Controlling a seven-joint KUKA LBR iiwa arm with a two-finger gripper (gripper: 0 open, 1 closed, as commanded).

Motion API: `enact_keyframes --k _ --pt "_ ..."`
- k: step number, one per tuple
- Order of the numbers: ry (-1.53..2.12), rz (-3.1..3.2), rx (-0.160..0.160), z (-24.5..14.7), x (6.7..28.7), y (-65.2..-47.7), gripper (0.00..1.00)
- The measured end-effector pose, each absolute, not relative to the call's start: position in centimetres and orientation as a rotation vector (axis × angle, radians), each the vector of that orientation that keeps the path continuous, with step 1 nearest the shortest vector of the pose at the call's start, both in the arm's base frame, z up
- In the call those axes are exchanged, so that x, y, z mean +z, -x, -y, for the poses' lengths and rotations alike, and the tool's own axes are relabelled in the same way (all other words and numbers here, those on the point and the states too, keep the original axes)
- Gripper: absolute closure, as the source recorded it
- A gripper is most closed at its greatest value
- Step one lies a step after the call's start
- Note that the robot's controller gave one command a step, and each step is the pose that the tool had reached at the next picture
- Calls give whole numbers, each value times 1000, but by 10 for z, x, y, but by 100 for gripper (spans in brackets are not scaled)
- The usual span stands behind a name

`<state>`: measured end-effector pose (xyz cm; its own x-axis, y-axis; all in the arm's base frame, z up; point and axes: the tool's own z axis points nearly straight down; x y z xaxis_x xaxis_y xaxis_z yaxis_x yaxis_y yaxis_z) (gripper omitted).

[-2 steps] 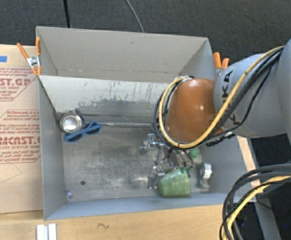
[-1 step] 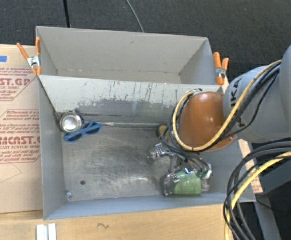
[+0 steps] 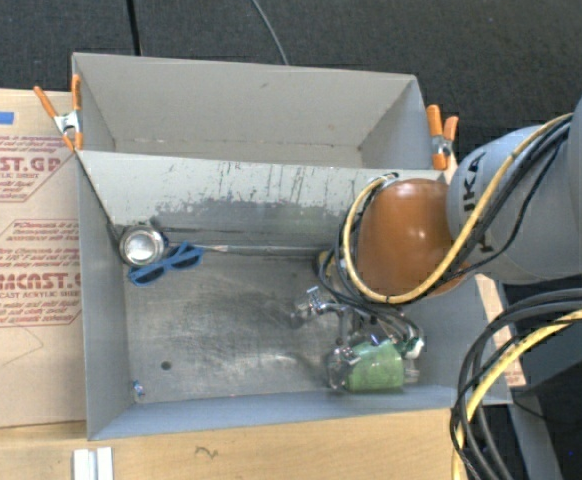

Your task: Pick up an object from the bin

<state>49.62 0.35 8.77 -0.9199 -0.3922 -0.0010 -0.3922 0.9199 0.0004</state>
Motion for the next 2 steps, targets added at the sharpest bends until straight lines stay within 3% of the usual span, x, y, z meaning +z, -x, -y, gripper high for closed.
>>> enact_keyframes --k 1,2 --pt "657 -3055 0 61 73 -492 0" --pt "1027 -2958 1 105 72 -495 0"
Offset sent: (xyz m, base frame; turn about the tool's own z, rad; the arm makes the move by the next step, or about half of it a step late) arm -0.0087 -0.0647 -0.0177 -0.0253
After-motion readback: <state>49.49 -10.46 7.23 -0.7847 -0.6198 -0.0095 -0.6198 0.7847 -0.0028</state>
